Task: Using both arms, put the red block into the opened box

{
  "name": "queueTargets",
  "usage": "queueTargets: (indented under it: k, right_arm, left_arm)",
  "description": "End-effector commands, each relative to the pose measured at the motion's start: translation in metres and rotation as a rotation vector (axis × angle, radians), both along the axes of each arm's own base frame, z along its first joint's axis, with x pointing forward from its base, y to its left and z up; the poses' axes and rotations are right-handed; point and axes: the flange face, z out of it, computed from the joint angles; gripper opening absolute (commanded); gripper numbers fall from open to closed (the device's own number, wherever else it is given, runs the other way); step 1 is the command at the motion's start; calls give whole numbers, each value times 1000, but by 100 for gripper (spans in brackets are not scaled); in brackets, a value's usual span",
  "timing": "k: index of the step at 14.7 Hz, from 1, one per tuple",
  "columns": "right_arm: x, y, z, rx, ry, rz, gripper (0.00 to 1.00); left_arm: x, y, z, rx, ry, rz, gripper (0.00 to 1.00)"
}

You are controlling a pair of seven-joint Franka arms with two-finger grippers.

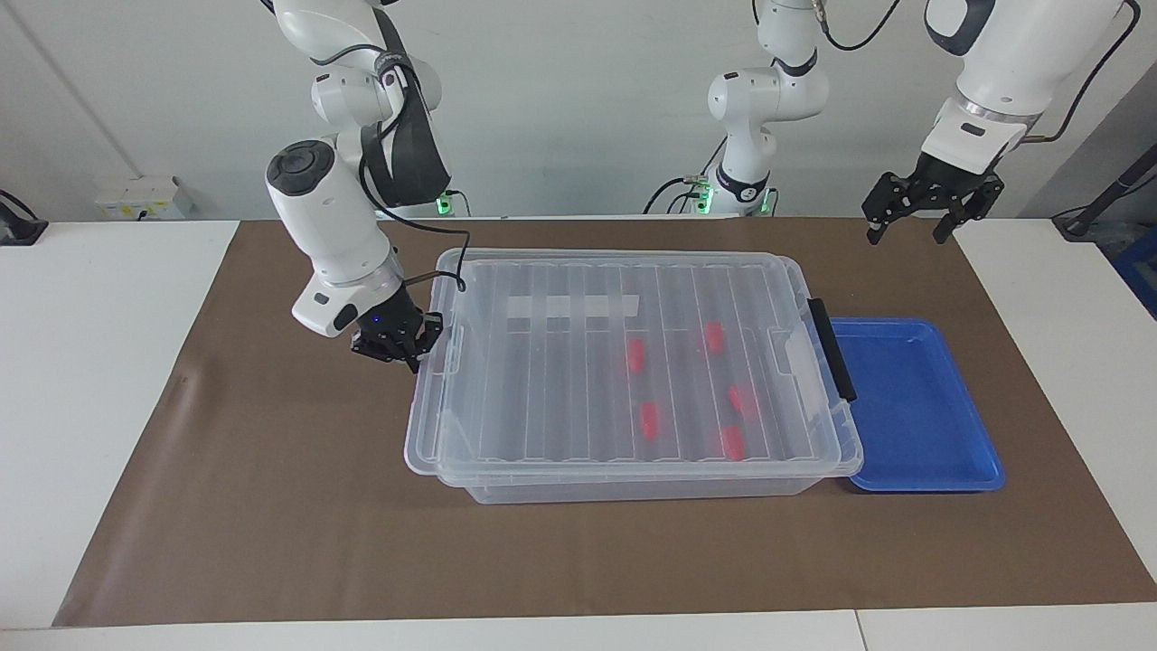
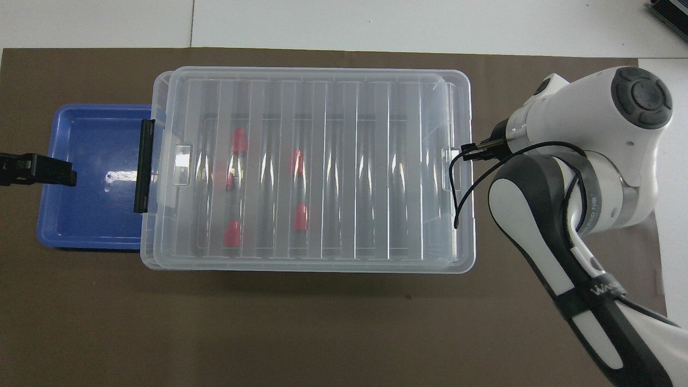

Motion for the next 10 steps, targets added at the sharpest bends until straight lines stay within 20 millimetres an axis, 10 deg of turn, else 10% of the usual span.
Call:
queueTargets:
  k: [1, 9, 10]
  right_arm:
    - [-5, 7, -3, 56, 2, -25, 0]
    - [-4, -8, -2, 33, 19, -39, 1]
    - [-2, -22, 0, 21, 23, -59, 59]
  left_arm:
    - [-4, 3, 0, -14, 9, 1, 100]
    - [-4, 3, 0, -14, 9, -1, 100]
    - [-4, 3, 0, -14, 9, 0, 100]
